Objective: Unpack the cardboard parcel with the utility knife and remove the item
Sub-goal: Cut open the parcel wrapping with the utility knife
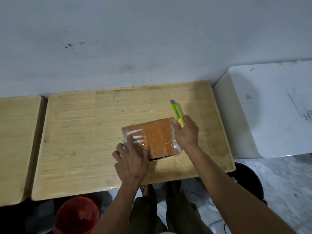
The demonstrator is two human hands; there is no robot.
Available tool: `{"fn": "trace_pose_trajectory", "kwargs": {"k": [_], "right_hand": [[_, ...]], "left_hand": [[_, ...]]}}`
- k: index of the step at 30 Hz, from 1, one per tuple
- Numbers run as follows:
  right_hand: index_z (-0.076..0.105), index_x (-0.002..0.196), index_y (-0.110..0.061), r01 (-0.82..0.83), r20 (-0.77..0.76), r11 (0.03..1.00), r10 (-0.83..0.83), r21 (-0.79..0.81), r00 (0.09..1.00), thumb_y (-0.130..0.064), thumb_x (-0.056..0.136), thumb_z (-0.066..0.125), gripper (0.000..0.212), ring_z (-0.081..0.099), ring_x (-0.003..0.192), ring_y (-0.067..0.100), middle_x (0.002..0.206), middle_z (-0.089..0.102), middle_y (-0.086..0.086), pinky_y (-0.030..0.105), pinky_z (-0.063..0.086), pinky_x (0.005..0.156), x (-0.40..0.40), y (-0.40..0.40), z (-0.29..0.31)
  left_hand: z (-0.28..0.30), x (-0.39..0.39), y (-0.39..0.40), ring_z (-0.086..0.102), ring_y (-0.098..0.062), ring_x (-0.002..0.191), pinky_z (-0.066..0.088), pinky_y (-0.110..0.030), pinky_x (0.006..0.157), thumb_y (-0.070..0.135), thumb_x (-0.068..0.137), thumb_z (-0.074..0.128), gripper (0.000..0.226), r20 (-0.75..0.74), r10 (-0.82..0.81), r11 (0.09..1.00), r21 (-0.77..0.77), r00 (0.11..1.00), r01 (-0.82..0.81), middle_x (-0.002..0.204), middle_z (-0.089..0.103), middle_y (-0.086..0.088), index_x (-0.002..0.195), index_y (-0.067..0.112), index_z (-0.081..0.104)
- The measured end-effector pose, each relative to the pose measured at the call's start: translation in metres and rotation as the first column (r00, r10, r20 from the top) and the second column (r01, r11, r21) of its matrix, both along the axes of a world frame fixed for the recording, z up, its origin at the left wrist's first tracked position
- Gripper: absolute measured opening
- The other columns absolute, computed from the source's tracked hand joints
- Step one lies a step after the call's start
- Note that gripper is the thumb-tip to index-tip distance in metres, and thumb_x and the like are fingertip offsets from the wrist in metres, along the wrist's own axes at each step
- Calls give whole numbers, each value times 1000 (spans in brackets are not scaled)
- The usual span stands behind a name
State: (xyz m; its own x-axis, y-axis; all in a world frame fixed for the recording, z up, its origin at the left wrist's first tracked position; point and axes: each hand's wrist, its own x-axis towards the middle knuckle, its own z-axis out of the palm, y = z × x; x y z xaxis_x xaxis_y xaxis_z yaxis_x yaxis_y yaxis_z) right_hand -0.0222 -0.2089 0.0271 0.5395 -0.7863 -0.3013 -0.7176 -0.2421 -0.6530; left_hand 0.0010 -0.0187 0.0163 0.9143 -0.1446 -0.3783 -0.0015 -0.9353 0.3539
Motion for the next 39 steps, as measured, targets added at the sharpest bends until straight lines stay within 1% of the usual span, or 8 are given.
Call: {"fn": "trace_pose_trajectory", "kwargs": {"k": [5,9,13,16,19,26,31,39], "right_hand": [[56,105,-13,57,38,996,-59,68,998,-34,99,52,23,56,63,11,76,60,-3,23,38,51,-46,12,15],[47,132,-26,-1,76,966,-19,257,997,-34,102,44,31,57,76,2,88,61,-10,24,46,67,-64,25,18],[25,151,-33,-93,84,976,78,198,993,-28,104,38,48,61,65,10,78,63,-1,35,55,67,-67,31,15],[17,155,-33,-154,69,982,147,112,987,-22,104,37,56,52,55,11,67,55,-2,36,55,63,-64,30,8],[16,156,-30,-216,65,976,213,41,975,-20,104,37,57,44,56,10,67,45,-6,36,53,63,-59,29,3],[21,156,-26,-230,43,973,231,-19,972,-18,104,38,55,46,64,15,71,43,-4,36,53,65,-54,30,-1],[21,156,-25,-237,21,971,238,-27,971,-11,102,43,59,45,59,11,62,38,-11,24,42,61,-50,32,-2],[18,155,-28,-263,-77,964,260,-39,963,-7,98,47,67,58,66,19,73,58,3,34,54,62,-44,32,1]], "left_hand": [[-8,24,-7,4,-40,150,40,-64,101,74,86,47,86,59,-147,988,-45,987,149,165,-1,-2,156,39,13],[-19,43,-13,-13,-36,152,34,-66,108,81,83,43,88,27,-238,970,-38,971,239,167,-13,4,156,46,6],[-27,45,-13,-14,-36,153,33,-64,110,80,84,39,85,42,-292,956,-11,956,293,168,-8,0,156,45,8],[-32,44,-13,-13,-35,153,33,-64,110,79,86,38,82,74,-299,954,10,951,299,168,-4,0,155,46,9],[-35,43,-12,-12,-35,153,32,-64,110,79,86,35,82,93,-311,950,28,946,310,168,-2,0,155,45,7],[-36,43,-11,-10,-36,154,33,-64,109,79,87,34,81,115,-320,947,27,940,319,168,1,-2,156,44,8],[-37,42,-10,-5,-38,153,37,-64,107,77,88,35,80,141,-328,945,26,934,327,167,7,-5,156,42,11],[-35,42,-11,-7,-40,153,38,-63,106,77,88,34,79,134,-332,943,45,934,329,167,6,-5,155,43,10]]}}
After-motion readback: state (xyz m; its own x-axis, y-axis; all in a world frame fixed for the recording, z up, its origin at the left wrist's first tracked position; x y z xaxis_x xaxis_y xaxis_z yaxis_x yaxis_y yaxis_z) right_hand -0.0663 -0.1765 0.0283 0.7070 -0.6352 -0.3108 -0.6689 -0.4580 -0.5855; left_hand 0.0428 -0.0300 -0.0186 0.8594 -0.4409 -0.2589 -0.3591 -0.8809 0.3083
